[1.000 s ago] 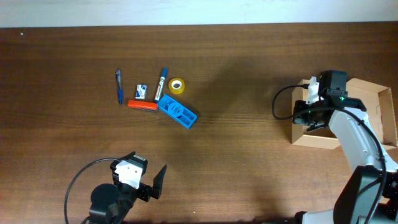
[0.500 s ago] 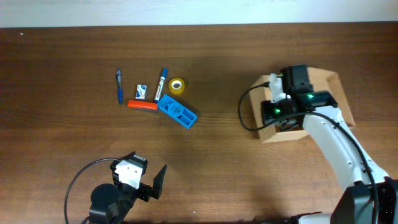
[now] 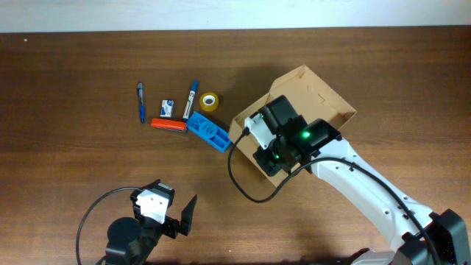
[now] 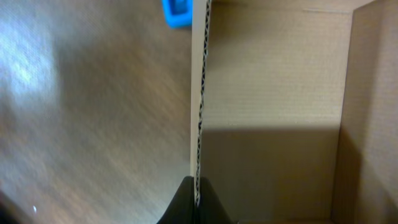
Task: Pack container
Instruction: 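Drag the cardboard box left toward the objects with the right gripper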
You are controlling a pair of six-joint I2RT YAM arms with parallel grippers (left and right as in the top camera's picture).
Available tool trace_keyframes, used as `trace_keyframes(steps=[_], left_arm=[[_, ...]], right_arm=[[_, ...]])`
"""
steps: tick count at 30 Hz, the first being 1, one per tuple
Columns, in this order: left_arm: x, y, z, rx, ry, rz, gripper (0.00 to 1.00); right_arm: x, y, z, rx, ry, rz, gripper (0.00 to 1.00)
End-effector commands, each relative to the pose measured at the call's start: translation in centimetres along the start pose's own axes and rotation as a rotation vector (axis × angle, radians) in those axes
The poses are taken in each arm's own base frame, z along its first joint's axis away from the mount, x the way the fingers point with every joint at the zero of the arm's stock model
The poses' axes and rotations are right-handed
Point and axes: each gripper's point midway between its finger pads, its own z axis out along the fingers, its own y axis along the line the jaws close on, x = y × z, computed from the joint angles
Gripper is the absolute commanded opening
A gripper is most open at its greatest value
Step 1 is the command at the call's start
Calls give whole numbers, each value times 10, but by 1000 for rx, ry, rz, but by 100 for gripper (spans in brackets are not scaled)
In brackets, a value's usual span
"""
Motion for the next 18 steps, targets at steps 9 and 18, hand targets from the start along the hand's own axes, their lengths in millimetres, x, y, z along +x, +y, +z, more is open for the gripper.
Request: trace_keyframes(steps=[9,18], left_arm=[[-1,1,0,-6,-7,-10,100],[-1,1,0,-6,-7,-10,100]], right_arm=[[10,26,-10,-33,46,-504,4],[17,21,-7,-5,94,-672,4]])
